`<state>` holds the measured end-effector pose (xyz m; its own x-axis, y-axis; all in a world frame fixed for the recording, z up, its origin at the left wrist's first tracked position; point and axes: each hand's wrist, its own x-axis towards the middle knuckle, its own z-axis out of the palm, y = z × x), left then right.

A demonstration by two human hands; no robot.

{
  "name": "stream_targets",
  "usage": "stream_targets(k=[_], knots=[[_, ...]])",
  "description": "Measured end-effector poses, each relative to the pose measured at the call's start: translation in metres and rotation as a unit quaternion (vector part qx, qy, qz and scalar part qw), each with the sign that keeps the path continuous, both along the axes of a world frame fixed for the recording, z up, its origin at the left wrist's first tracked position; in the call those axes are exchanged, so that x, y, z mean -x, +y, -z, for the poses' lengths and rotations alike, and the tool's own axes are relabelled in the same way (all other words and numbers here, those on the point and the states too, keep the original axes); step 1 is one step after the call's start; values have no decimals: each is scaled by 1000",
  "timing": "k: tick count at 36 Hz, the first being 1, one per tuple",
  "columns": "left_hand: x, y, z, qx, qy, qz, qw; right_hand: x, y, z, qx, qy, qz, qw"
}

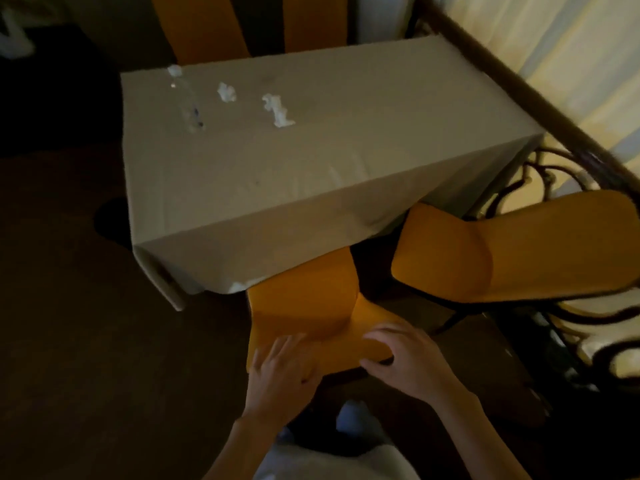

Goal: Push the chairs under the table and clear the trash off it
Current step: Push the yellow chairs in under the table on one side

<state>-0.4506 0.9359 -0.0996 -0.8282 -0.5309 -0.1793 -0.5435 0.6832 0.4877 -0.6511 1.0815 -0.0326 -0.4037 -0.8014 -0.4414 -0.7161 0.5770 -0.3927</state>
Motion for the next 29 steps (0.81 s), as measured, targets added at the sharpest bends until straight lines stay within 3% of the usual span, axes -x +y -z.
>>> stream_targets(k=[3, 6, 10, 13, 21, 29], knots=[[-4, 12, 16, -27, -18, -36, 999, 8, -4, 16, -29, -54, -49, 997], [-7, 28, 26, 7, -34, -50, 998, 15, -3, 37, -55, -83, -85, 991], [-12, 41, 35, 33, -68, -72, 995, 22, 11, 72, -86, -70, -135, 985], [-11, 43, 31, 38, -91, -79, 992, 20, 23, 82, -56, -25, -158, 985], [-16, 47, 27, 34, -130, -123, 983, 9, 35, 91, 12, 24, -82, 996], [-12, 46, 31, 13, -185, -120, 975, 26, 30, 100, -21, -6, -43, 999]])
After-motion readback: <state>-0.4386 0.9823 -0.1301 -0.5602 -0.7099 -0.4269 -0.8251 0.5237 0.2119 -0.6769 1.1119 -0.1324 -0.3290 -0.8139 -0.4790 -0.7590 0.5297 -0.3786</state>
